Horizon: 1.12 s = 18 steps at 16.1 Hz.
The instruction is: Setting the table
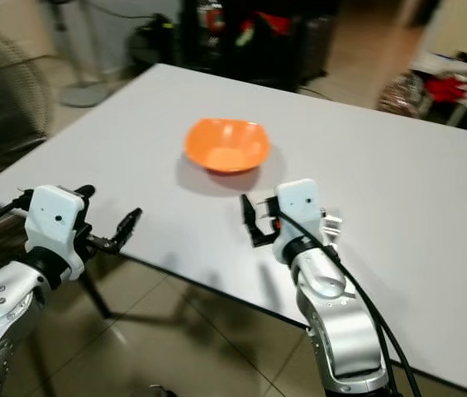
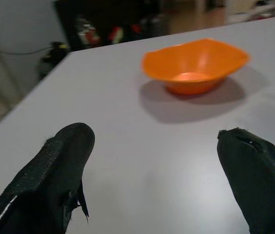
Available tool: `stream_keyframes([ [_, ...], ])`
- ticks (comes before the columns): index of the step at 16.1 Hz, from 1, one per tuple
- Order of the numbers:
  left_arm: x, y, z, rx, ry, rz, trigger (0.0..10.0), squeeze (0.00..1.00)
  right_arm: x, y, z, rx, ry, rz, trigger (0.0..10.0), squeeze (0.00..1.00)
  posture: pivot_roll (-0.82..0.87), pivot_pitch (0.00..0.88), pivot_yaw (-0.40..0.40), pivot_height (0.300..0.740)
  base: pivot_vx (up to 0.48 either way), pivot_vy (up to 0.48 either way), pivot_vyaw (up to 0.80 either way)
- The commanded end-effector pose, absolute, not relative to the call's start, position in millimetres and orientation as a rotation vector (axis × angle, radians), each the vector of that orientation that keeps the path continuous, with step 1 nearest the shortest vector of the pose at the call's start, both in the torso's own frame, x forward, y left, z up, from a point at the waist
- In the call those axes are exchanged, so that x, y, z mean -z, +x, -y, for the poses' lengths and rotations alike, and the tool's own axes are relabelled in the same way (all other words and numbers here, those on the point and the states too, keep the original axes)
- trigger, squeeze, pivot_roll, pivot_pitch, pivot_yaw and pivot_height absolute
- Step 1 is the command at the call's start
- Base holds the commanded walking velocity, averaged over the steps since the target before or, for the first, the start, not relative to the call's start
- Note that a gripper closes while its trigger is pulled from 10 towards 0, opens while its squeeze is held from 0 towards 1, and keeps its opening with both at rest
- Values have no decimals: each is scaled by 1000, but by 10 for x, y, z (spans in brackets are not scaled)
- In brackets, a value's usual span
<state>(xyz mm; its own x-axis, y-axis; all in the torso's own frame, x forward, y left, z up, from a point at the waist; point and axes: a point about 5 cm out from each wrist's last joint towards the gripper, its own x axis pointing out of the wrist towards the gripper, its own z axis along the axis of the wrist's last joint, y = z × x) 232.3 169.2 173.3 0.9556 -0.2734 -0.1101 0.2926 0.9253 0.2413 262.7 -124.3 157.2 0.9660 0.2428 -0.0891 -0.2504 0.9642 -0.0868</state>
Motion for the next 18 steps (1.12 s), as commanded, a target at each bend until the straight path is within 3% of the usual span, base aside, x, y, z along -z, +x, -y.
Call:
stream_keyframes([
  [1, -1723, 2322, -1709, 265, 262, -80, 10000, 0, -1637, 2630, 1246, -255, -87, -44, 10000, 1000, 7, 0, -2, 740, 0, 0, 800],
  [11, -1745, 2393, -1656, 165, 235, -55, 10000, 0, -1578, 2629, 1315, -187, 4, -10, 10000, 1000, 3, 2, 4, 740, 0, 0, 800],
  [18, -1771, 2415, -1683, 150, 237, -48, 10000, 0, -1532, 2655, 1286, -180, 79, -31, 10000, 1000, 15, 0, 3, 740, 0, 269, 0],
])
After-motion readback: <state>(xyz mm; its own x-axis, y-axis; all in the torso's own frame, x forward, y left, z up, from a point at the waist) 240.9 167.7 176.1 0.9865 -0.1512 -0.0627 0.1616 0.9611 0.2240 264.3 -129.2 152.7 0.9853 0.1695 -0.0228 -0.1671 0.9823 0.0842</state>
